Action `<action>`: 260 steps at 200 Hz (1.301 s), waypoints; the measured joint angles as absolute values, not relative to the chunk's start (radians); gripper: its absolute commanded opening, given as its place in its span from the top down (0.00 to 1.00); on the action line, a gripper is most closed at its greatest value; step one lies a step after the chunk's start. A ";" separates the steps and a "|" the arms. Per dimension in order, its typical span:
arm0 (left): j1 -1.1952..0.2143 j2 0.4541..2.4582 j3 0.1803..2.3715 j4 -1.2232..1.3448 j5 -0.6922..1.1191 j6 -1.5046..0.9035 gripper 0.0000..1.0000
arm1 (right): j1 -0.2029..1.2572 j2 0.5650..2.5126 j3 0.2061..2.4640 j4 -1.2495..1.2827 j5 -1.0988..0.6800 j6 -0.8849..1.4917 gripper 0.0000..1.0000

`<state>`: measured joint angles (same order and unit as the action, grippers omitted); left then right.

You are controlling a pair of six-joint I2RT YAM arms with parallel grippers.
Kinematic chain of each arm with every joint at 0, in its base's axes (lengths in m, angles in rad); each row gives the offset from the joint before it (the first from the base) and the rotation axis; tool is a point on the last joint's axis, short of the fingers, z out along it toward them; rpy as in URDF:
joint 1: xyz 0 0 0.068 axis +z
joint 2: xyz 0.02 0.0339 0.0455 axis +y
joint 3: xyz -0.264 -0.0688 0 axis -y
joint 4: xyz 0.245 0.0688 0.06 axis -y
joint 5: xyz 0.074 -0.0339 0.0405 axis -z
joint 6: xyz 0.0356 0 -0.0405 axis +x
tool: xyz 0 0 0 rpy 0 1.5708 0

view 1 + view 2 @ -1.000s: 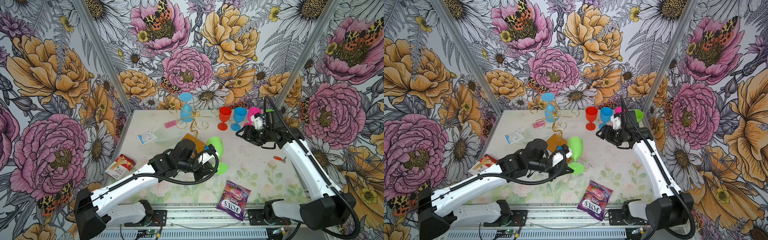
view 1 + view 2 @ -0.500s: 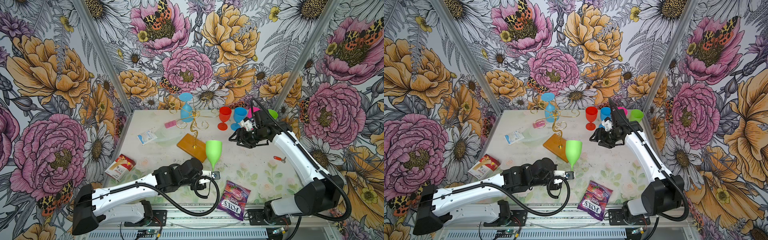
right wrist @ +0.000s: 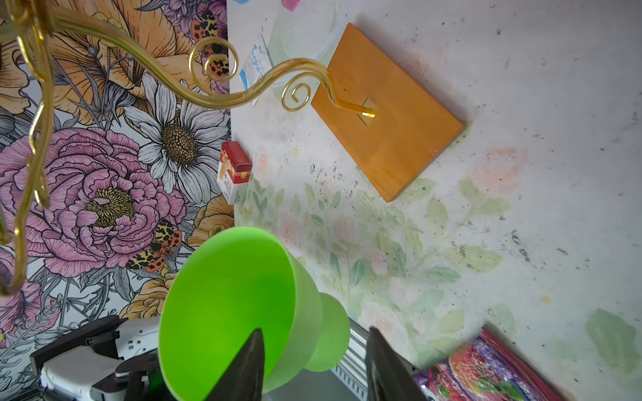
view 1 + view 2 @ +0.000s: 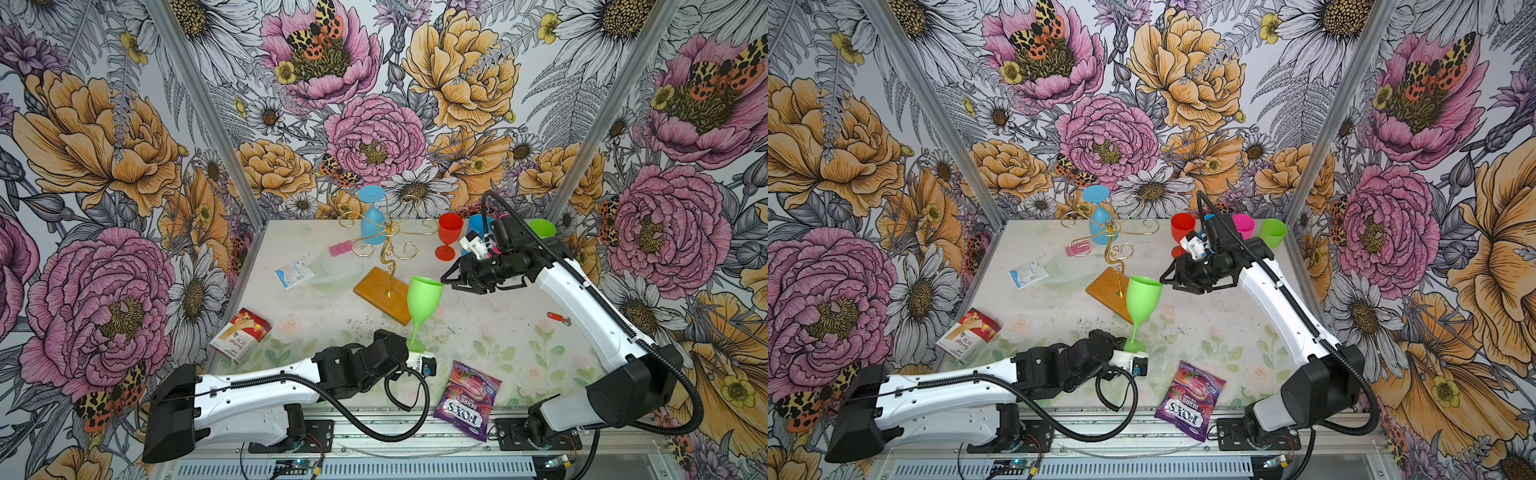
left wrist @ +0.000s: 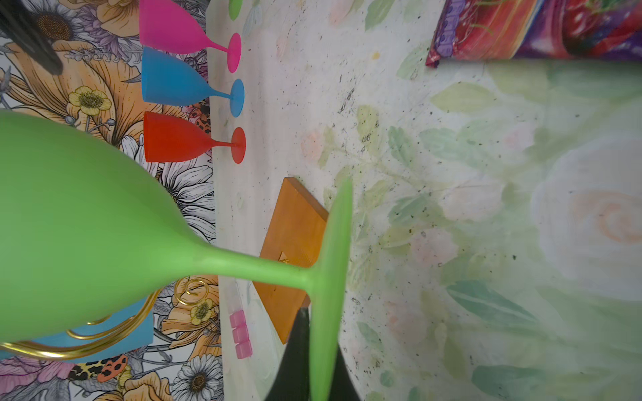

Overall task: Take the wine glass off the wine glass rack
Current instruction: Pick up the wine glass from the wine glass rack.

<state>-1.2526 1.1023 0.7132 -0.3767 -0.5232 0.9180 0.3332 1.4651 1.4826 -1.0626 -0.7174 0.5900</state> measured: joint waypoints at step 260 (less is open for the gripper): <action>-1.290 1.169 0.549 0.010 -0.850 1.272 0.66 | 0.363 1.501 1.468 -1.076 -0.679 0.530 1.00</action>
<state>-1.2896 1.1687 0.5491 0.0101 -0.8505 1.2716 0.3626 1.5009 1.4677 -1.0760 -0.6788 0.5297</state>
